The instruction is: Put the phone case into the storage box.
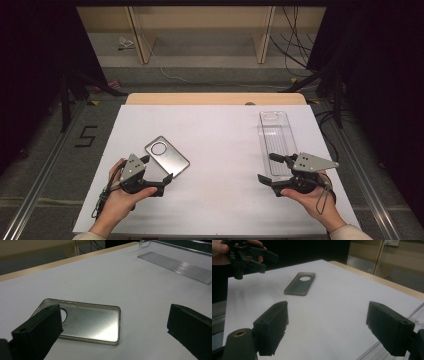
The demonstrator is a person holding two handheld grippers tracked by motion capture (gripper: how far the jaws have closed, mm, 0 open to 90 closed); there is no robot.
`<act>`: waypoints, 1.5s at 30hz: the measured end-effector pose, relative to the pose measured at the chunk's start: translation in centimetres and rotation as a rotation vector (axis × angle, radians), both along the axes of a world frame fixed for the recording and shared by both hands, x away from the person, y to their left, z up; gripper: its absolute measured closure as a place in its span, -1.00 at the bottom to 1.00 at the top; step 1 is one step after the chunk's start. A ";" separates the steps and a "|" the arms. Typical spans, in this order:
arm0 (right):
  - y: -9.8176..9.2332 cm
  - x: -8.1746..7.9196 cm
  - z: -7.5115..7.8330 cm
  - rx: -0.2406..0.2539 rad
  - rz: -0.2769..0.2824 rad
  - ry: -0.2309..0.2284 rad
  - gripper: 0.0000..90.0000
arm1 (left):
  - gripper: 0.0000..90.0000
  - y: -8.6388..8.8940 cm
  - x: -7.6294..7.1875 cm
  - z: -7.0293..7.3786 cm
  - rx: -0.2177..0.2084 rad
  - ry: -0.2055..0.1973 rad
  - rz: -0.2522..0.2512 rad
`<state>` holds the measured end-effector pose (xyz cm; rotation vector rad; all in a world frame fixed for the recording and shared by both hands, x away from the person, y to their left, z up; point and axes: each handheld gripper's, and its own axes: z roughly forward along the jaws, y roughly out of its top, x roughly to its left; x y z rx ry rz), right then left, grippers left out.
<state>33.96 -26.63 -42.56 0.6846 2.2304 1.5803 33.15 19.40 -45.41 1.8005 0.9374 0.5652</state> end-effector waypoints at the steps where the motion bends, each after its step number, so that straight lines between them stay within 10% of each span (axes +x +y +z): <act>1: 0.0 0.0 0.0 0.000 0.000 -0.002 -0.58 | -1.00 0.0 0.0 0.0 -0.002 0.001 0.001; 10: 0.1 0.0 0.0 0.004 -0.001 0.000 -0.58 | -0.79 -0.1 0.3 0.4 -0.002 -0.004 0.009; 16: 0.3 0.0 0.0 -0.001 0.001 -0.001 -0.58 | 0.44 -1.5 1.8 1.5 0.059 -0.035 0.081; 20: 0.4 -0.1 0.0 0.001 0.002 0.001 -0.58 | 0.99 -2.8 3.5 1.9 0.052 0.025 0.091; 31: 0.3 0.0 -0.1 -0.001 0.002 0.003 -0.58 | 1.00 -6.9 9.5 0.4 0.108 0.183 0.109; 45: 0.3 0.0 -0.1 0.000 0.007 0.006 -0.58 | 1.00 -8.1 11.2 -2.8 0.187 0.313 0.112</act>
